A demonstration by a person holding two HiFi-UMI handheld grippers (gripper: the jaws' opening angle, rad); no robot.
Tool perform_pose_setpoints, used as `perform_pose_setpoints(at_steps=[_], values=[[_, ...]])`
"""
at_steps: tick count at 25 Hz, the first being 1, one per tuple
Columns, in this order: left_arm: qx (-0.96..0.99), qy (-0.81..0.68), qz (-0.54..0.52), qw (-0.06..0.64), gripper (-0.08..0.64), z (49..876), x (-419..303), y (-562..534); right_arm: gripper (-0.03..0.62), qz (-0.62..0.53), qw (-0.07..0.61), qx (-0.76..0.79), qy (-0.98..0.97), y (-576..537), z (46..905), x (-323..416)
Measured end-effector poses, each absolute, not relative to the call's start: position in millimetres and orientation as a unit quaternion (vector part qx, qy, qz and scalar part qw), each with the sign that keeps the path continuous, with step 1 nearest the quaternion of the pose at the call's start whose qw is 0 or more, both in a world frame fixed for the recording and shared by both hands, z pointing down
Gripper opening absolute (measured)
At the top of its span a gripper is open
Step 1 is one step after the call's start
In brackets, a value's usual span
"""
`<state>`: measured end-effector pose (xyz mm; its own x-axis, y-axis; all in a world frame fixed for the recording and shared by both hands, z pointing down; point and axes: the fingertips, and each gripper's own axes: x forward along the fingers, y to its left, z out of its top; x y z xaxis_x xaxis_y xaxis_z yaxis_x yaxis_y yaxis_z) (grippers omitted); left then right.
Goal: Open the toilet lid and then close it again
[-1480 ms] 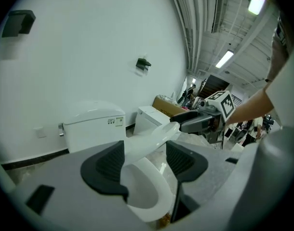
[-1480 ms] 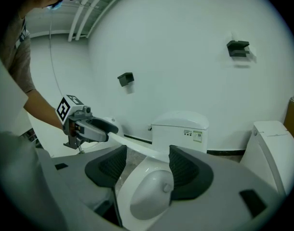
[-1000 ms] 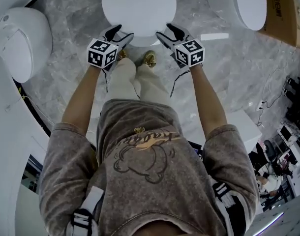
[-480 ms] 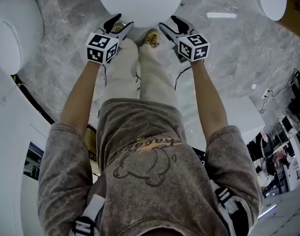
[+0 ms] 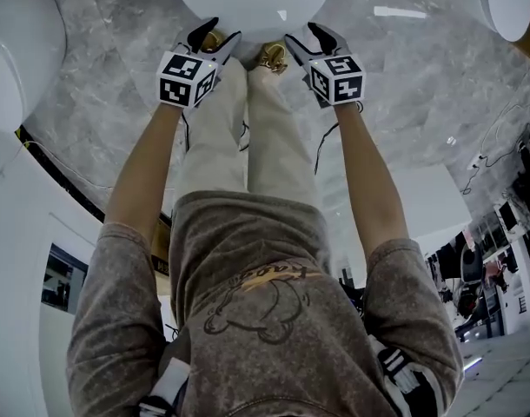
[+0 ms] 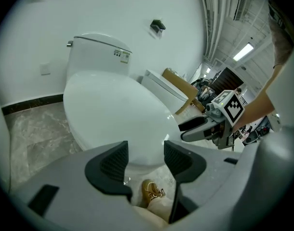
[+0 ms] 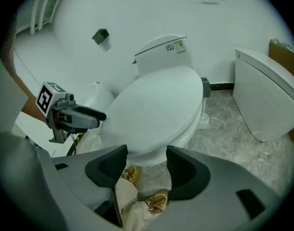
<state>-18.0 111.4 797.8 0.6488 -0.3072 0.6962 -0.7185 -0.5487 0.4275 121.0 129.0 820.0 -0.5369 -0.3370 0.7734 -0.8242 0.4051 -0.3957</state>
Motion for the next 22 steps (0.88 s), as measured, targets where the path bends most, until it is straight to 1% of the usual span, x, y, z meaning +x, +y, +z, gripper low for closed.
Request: perform_pose_setpoints(at_steps=[6, 7, 9, 12, 14, 18, 22], values=[[0.824, -0.307, 0.297, 0.372, 0.235, 835.0, -18.9, 115.6, 0.275, 0.364, 0.343, 0.386, -0.775, 133.4, 858.6, 118.6], [0.823, -0.310, 0.298, 0.371, 0.235, 840.2, -19.5, 114.6, 0.275, 0.366, 0.342, 0.387, -0.774, 133.2, 864.6, 118.3], [0.824, -0.317, 0.292, 0.368, 0.196, 846.0, -22.3, 110.7, 0.275, 0.373, 0.331, 0.385, -0.777, 131.2, 872.1, 117.4], [0.827, -0.320, 0.285, 0.364, 0.193, 846.2, -26.3, 109.1, 0.275, 0.378, 0.315, 0.387, -0.780, 130.3, 872.7, 117.4], [0.825, -0.319, 0.289, 0.367, 0.195, 845.1, -26.8, 111.1, 0.275, 0.380, 0.316, 0.389, -0.777, 131.9, 870.3, 117.3], [0.818, -0.305, 0.305, 0.381, 0.195, 833.2, -23.5, 114.8, 0.275, 0.392, 0.318, 0.409, -0.760, 127.3, 849.3, 124.2], [0.824, -0.322, 0.289, 0.366, 0.195, 771.7, -16.8, 91.8, 0.275, 0.377, 0.293, 0.432, -0.765, 101.1, 777.9, 141.9]])
